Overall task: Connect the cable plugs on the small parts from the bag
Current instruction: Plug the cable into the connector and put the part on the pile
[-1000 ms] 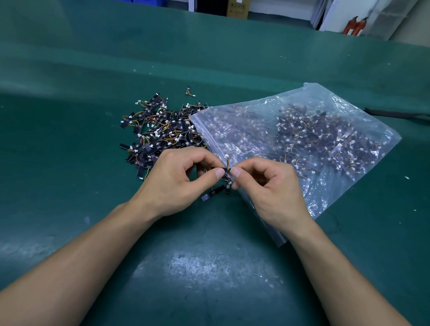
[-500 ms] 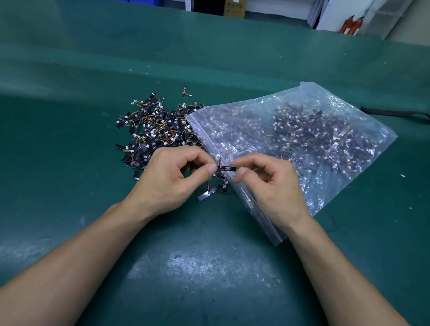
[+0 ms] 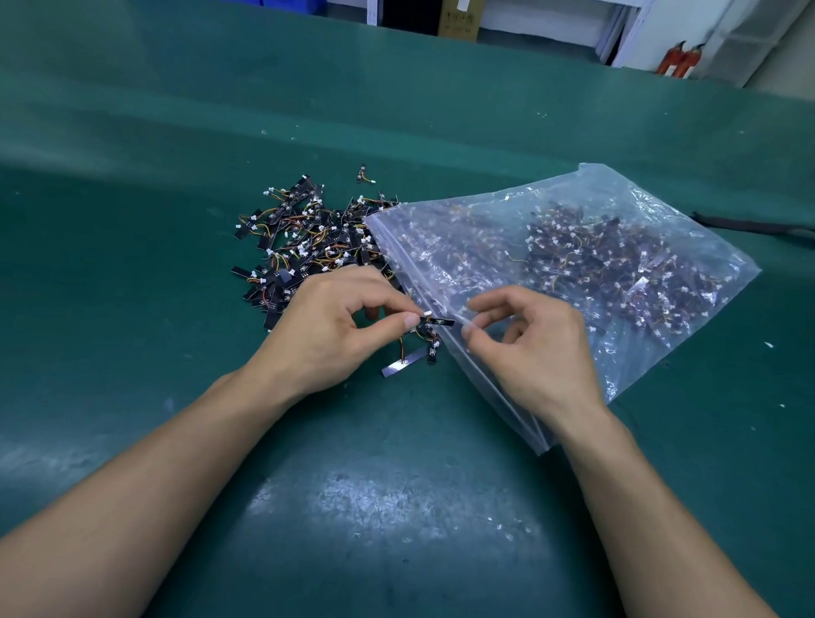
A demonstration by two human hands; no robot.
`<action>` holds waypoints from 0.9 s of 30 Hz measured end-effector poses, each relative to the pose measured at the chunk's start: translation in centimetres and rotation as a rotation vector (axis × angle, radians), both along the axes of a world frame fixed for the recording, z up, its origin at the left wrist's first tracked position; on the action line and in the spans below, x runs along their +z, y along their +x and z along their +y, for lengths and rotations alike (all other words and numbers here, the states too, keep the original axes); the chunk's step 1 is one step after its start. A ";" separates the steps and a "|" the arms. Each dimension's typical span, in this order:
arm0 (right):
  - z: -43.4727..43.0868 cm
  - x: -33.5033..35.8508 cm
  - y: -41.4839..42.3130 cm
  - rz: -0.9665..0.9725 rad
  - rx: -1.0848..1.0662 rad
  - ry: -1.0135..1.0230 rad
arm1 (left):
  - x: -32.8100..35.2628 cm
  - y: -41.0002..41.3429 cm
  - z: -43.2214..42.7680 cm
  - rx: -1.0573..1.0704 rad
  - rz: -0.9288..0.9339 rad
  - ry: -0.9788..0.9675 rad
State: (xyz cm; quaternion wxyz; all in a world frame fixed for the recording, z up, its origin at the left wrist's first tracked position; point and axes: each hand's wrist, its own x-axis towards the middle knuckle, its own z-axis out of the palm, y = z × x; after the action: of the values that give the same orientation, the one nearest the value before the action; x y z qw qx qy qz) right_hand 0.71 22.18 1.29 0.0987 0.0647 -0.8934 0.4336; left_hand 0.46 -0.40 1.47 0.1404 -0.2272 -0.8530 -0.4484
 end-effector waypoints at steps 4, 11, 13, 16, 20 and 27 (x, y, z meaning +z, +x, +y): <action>0.0 0.5 0.1 0.030 -0.033 -0.039 | -0.3 0.0 0.4 0.029 -0.024 -0.030; 0.1 1.2 0.2 0.101 -0.056 -0.072 | 0.0 -0.2 1.4 0.086 -0.018 -0.131; 0.2 1.5 0.3 0.134 -0.079 -0.081 | 0.5 -0.8 2.0 0.116 0.012 -0.200; 0.2 1.8 0.4 0.202 -0.097 -0.098 | 1.4 -1.9 3.8 0.125 0.095 -0.411; 0.1 1.9 0.5 0.302 -0.109 -0.142 | 2.4 -3.4 8.2 0.137 0.143 -0.627; 0.3 2.1 0.4 0.393 -0.146 -0.246 | 2.9 -5.3 12.4 0.175 -0.059 -0.596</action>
State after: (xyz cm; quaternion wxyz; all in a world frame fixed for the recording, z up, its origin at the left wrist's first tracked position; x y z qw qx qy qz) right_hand 1.09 22.47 3.42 0.3088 0.0705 -0.7999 0.5097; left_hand -4.85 12.00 4.34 0.0809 -0.1710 -0.9669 -0.1712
